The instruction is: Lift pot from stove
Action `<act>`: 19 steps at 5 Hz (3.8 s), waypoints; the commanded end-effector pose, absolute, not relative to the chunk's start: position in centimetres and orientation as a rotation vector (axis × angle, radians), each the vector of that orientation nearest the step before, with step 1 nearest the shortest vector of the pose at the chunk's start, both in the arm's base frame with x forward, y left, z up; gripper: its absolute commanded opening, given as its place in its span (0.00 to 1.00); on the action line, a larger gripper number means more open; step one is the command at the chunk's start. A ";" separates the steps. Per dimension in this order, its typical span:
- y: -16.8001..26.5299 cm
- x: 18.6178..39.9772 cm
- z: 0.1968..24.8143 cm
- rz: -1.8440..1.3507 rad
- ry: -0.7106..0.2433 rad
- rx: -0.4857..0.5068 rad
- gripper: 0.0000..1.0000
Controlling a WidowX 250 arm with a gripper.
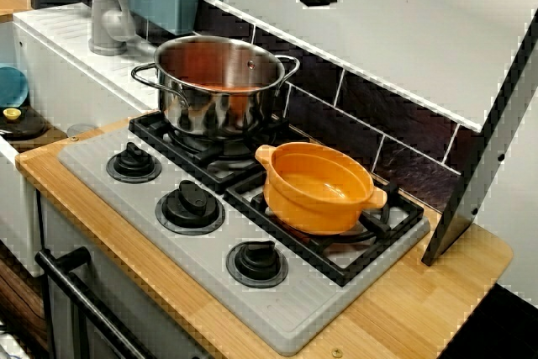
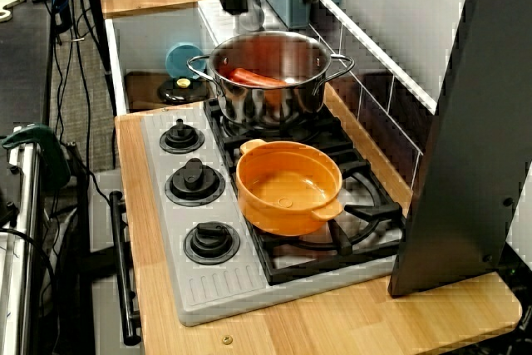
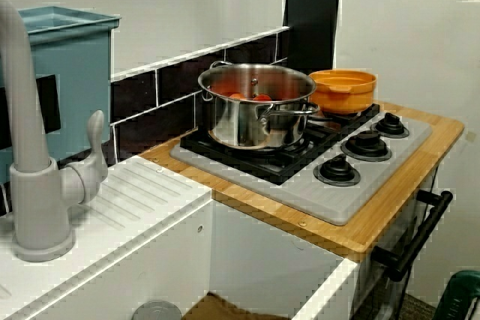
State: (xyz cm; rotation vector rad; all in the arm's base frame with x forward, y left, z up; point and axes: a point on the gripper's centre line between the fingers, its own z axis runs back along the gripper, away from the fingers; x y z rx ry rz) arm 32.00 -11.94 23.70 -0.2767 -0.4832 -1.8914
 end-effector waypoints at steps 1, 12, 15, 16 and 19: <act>-14.3 30.3 24.3 -1.881 -0.466 -0.139 1.00; -24.9 26.0 19.5 -1.075 -0.332 -0.049 1.00; -20.5 27.0 18.8 -1.333 -0.461 0.008 1.00; -19.1 27.1 18.8 -1.336 -0.478 -0.025 1.00; -18.0 28.5 16.8 -1.263 -0.403 0.064 1.00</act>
